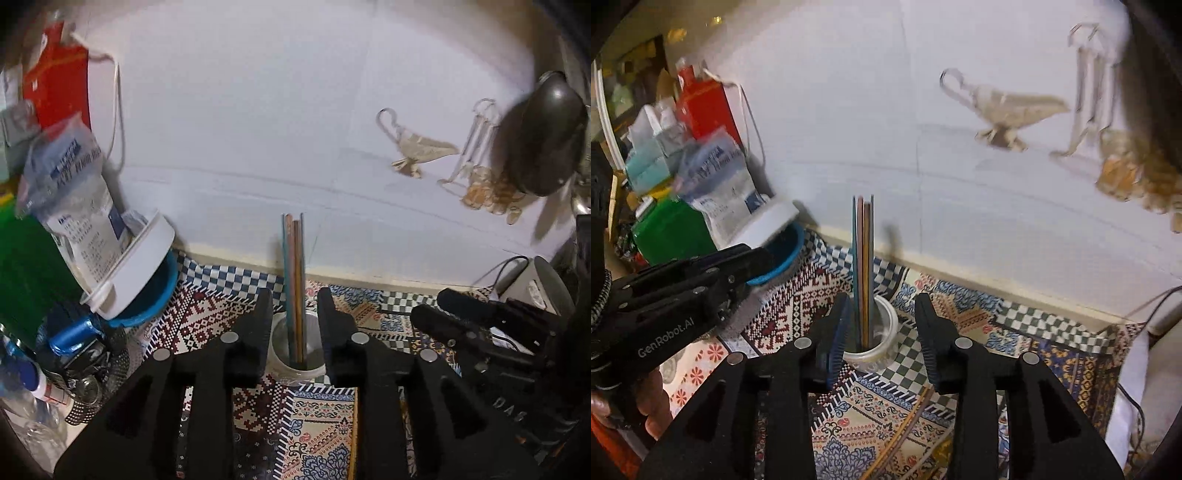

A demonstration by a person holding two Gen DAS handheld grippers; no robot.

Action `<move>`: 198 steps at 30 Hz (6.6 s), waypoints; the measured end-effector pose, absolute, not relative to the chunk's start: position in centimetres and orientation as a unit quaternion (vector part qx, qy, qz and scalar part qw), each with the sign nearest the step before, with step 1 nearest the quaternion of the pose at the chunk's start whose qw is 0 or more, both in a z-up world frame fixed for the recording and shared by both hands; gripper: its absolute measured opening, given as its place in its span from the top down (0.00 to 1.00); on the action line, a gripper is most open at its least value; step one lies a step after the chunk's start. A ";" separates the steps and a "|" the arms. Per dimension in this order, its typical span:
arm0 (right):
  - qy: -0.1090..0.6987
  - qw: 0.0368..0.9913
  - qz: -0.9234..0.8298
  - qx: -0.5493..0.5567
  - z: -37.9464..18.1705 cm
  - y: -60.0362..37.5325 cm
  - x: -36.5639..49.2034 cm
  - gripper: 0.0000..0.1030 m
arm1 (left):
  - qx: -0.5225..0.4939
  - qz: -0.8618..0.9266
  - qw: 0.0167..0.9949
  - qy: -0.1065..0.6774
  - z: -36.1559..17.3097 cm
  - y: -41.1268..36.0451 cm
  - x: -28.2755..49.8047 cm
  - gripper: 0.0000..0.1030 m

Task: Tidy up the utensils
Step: 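Open both tools to release the chopsticks into the cup, then move both tools back over the utensil pile near the gold spoon, then grasp the gold spoon with the left tool while the right tool grasps a black chopstick, then lift the spoon and chopstick and lower them into the white cup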

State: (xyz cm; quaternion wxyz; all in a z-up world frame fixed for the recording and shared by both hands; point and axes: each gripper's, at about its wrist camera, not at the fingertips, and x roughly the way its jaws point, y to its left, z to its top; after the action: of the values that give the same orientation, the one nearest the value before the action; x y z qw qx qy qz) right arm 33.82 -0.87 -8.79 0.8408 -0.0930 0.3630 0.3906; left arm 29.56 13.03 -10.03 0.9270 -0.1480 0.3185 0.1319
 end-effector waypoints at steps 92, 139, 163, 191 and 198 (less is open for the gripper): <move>0.609 0.765 0.209 -0.016 -27.1 -21.5 33.3 0.72 | -0.165 -0.089 0.794 0.579 -30.1 -4.9 34.4 0.65; 0.539 0.814 0.214 -0.038 -23.3 -18.9 34.1 0.95 | -0.088 -0.060 0.861 0.497 -25.9 -4.4 33.6 0.68; 0.433 0.873 0.224 0.014 -14.3 -19.0 27.5 0.95 | -0.096 -0.046 0.925 0.364 -16.4 -2.9 24.0 0.68; 0.301 0.891 0.340 -0.018 -4.2 -7.9 30.0 0.95 | -0.127 0.088 0.958 0.241 -6.0 9.2 23.5 0.68; 0.292 0.878 0.378 -0.029 -3.8 -3.6 31.7 0.95 | -0.137 0.121 0.956 0.229 -5.3 12.4 25.2 0.68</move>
State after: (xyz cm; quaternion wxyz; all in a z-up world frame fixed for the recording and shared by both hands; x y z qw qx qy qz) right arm 31.68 -3.59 -3.83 0.8780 -0.0291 0.2916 0.3784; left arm 25.18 12.38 -5.34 0.9560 -0.1374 0.2292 0.1208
